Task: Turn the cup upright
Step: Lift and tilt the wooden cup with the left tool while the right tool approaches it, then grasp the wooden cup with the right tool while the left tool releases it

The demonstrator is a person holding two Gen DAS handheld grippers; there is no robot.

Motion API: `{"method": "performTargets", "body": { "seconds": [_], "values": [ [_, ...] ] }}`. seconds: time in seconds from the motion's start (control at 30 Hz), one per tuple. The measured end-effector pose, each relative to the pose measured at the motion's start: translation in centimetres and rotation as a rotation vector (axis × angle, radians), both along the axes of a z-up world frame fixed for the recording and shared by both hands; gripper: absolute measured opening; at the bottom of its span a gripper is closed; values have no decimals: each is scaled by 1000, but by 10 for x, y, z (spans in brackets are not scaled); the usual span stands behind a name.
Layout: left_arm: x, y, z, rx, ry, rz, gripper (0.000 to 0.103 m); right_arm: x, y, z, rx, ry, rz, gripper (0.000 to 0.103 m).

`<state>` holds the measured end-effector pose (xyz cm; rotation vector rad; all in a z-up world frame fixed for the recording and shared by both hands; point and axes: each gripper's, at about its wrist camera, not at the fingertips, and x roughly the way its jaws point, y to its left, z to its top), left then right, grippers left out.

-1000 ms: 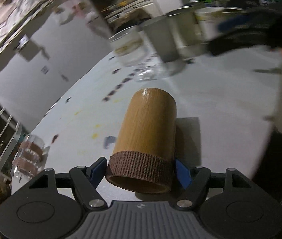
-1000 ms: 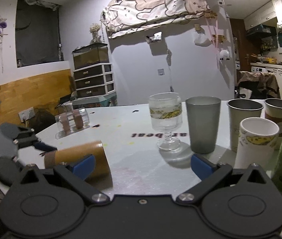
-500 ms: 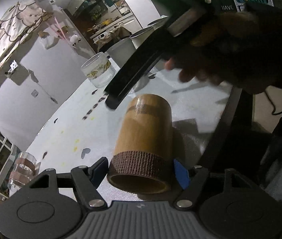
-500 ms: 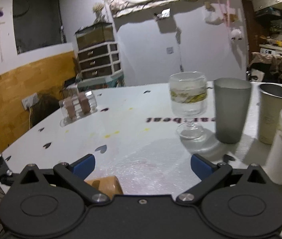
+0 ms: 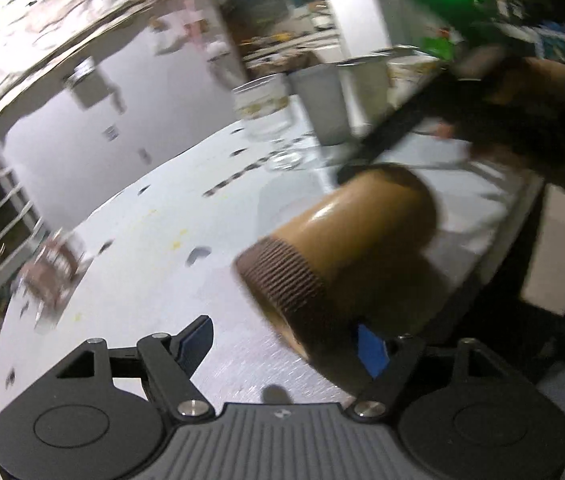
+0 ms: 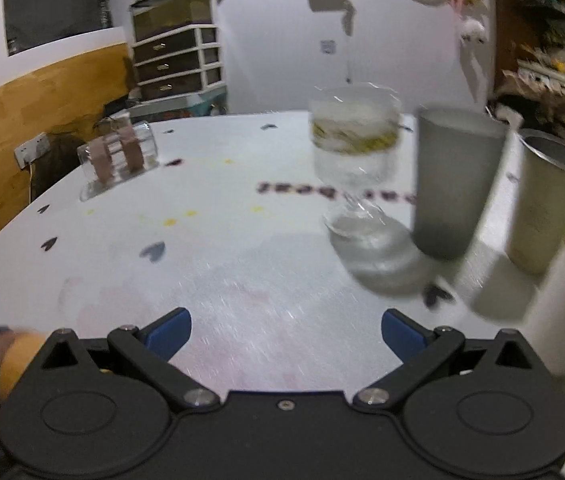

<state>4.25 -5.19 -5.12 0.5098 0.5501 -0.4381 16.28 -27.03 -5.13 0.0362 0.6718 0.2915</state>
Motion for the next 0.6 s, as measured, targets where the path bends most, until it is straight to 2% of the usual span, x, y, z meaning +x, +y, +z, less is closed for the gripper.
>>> {"method": "performTargets", "body": {
  "seconds": [0.1, 0.37, 0.5, 0.6],
  "values": [
    [7, 11, -1, -95, 19, 60, 77, -22, -13, -1, 59, 25, 39, 102],
    [24, 34, -2, -376, 59, 184, 75, -64, -11, -8, 69, 59, 69, 100],
    [25, 38, -3, -455, 65, 193, 75, -67, -13, -12, 111, 107, 76, 99],
    [23, 40, -6, -492, 72, 190, 75, -64, -24, -12, 189, 126, 22, 99]
  ]
}}
